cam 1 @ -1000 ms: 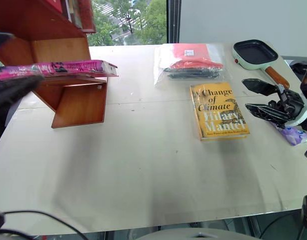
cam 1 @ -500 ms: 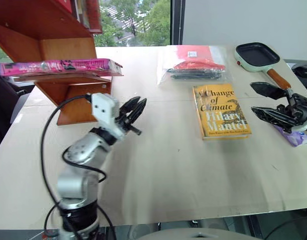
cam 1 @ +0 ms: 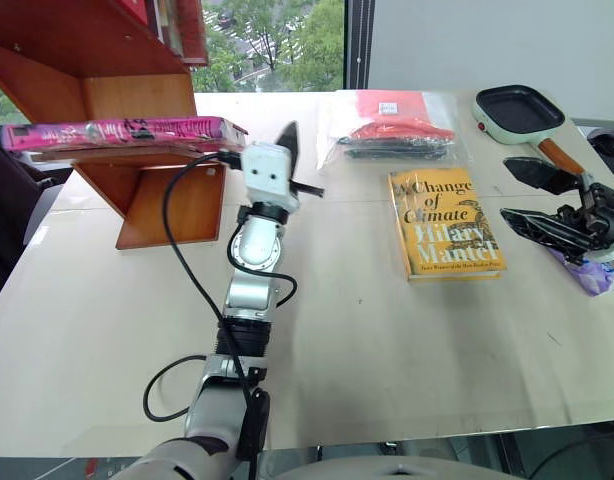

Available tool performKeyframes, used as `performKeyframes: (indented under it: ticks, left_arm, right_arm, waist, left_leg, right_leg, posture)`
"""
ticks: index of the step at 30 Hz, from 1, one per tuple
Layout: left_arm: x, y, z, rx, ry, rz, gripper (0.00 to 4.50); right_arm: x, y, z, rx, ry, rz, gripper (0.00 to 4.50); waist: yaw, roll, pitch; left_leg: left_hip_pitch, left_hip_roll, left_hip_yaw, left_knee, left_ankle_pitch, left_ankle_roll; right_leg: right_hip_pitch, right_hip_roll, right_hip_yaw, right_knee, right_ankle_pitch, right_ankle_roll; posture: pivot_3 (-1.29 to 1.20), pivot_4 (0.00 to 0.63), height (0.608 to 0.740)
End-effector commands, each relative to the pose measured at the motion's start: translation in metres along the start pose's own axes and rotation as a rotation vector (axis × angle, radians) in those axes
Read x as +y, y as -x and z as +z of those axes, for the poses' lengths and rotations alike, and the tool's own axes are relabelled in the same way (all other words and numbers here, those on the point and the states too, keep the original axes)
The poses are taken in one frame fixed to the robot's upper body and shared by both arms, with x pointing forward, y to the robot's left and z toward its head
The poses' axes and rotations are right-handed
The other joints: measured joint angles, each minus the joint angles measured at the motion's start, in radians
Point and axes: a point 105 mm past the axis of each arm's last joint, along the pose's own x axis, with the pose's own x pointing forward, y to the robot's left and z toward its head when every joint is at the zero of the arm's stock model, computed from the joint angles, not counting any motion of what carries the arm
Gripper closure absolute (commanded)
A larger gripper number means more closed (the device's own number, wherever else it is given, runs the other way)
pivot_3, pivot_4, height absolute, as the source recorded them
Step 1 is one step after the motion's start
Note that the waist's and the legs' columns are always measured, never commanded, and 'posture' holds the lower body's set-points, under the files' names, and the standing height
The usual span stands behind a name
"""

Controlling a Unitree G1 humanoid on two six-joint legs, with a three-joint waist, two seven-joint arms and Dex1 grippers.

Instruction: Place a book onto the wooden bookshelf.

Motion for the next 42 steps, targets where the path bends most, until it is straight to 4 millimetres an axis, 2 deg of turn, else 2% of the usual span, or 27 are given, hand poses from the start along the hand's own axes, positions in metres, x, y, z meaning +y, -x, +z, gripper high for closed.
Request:
performKeyframes:
  ticks: [1, 6, 10, 16, 19, 23, 24, 25, 27, 28, 33, 34, 38, 42]
  left_arm:
    - [0.023, 0.007, 0.007, -0.043, -0.044, 0.148, 4.44]
    - [0.044, 0.015, 0.003, -0.013, -0.067, 0.292, 4.44]
    - [0.038, 0.014, 0.0, -0.003, -0.044, 0.264, 4.44]
    - [0.019, 0.015, -0.005, 0.023, -0.057, 0.094, 4.44]
    - [0.002, 0.031, -0.012, 0.083, -0.05, -0.083, 4.44]
    - [-0.005, 0.061, -0.018, 0.161, -0.028, -0.248, 4.44]
    - [-0.004, 0.071, -0.017, 0.187, -0.029, -0.292, 4.44]
    - [-0.003, 0.078, -0.016, 0.206, -0.031, -0.322, 3.94]
    - [-0.001, 0.095, -0.012, 0.258, 0.009, -0.389, 3.23]
    - [-0.001, 0.101, -0.01, 0.277, 0.034, -0.412, 2.7]
    - [0.017, 0.169, 0.013, 0.511, 0.233, -0.541, 0.26]
    - [0.021, 0.182, 0.012, 0.57, 0.252, -0.538, 0.05]
    - [0.03, 0.237, 0.001, 0.801, 0.248, -0.511, 0.05]
    - [0.024, 0.266, -0.008, 0.895, 0.257, -0.486, 0.05]
  right_arm:
    - [0.005, -0.002, 0.011, -0.024, 0.048, 0.009, 0.0]
    - [0.005, -0.005, 0.011, -0.026, 0.046, 0.011, 0.0]
    - [0.003, -0.012, 0.013, -0.028, 0.044, 0.02, 0.0]
    - [0.006, -0.018, 0.013, -0.026, 0.039, 0.029, 0.0]
    - [0.008, -0.019, 0.006, -0.006, 0.047, 0.031, 0.0]
    - [0.011, -0.016, -0.006, 0.002, 0.029, 0.019, 0.0]
    - [0.014, -0.012, -0.017, 0.034, 0.022, 0.022, 0.0]
    - [0.017, -0.009, -0.024, 0.057, 0.018, 0.024, 0.0]
    - [0.022, -0.001, -0.038, 0.094, 0.001, 0.021, 0.0]
    - [0.023, 0.002, -0.042, 0.102, -0.005, 0.018, 0.0]
    - [0.042, 0.043, -0.097, 0.266, -0.043, -0.088, 0.0]
    - [0.046, 0.052, -0.106, 0.285, -0.046, -0.118, 0.0]
    - [0.051, 0.079, -0.134, 0.341, -0.055, -0.257, 0.0]
    - [0.049, 0.106, -0.157, 0.406, -0.057, -0.369, 0.0]
  waist:
    - [0.002, 0.0, 0.0]
    - [0.004, 0.0, 0.0]
    - [-0.003, 0.0, 0.0]
    - [0.002, 0.0, 0.0]
    - [0.001, 0.0, 0.0]
    - [-0.001, 0.0, 0.0]
    - [0.0, 0.0, 0.0]
    - [0.0, 0.0, 0.0]
    - [0.001, 0.001, 0.0]
    - [0.001, 0.001, 0.0]
    - [-0.002, 0.002, -0.001]
    - [-0.001, 0.002, -0.002]
    - [-0.001, 0.007, -0.002]
    - [0.001, 0.007, -0.002]
  left_leg:
    - [0.0, 0.0, 0.0, 0.0, 0.0, 0.0]
    - [-0.001, -0.001, 0.0, 0.0, -0.001, 0.001]
    - [0.001, -0.001, 0.001, 0.0, -0.001, 0.001]
    - [0.0, -0.001, 0.0, 0.0, -0.001, 0.001]
    - [0.0, -0.001, 0.001, 0.0, -0.001, 0.001]
    - [-0.002, 0.0, 0.0, 0.0, -0.001, 0.002]
    - [-0.002, 0.001, 0.0, -0.001, -0.001, 0.002]
    - [-0.002, 0.001, 0.0, -0.002, -0.001, 0.001]
    - [-0.003, 0.002, -0.001, -0.002, -0.001, 0.001]
    - [-0.003, 0.002, -0.002, -0.002, -0.001, 0.001]
    - [-0.001, 0.002, -0.002, -0.004, -0.003, 0.003]
    - [-0.001, 0.003, -0.001, -0.005, -0.003, 0.003]
    - [0.0, 0.002, -0.001, -0.006, -0.002, 0.003]
    - [0.002, 0.002, 0.003, -0.006, -0.002, 0.003]
  right_leg:
    - [0.0, 0.0, 0.0, 0.0, 0.0, 0.0]
    - [0.0, -0.002, 0.0, 0.0, 0.001, 0.001]
    - [0.0, -0.001, 0.0, 0.0, 0.001, 0.002]
    - [0.0, 0.0, -0.002, 0.001, 0.001, 0.002]
    - [0.0, 0.0, -0.001, -0.001, 0.001, 0.002]
    - [0.0, -0.001, 0.0, -0.005, 0.001, 0.002]
    - [0.0, -0.001, 0.001, -0.006, 0.001, 0.002]
    - [0.0, -0.001, 0.001, -0.006, 0.001, 0.002]
    - [0.0, -0.001, 0.0, -0.007, 0.001, 0.001]
    - [0.0, -0.002, 0.0, -0.007, 0.001, 0.001]
    - [0.002, -0.004, 0.0, -0.01, 0.001, 0.001]
    - [0.002, -0.004, 0.0, -0.011, 0.001, 0.001]
    - [0.002, -0.004, 0.001, -0.011, -0.002, -0.003]
    - [0.003, -0.005, 0.001, -0.011, -0.002, -0.003]
  posture:
    - [0.0, 0.15, 0.735]
    - [0.0, 0.15, 0.735]
    - [0.0, 0.15, 0.735]
    - [0.0, 0.15, 0.735]
    - [0.0, 0.15, 0.735]
    - [0.0, 0.15, 0.735]
    - [0.0, 0.15, 0.735]
    - [0.0, 0.15, 0.735]
    - [0.0, 0.15, 0.735]
    - [0.0, 0.15, 0.735]
    - [0.0, 0.15, 0.735]
    - [0.0, 0.15, 0.735]
    - [0.0, 0.15, 0.735]
    - [0.0, 0.15, 0.735]
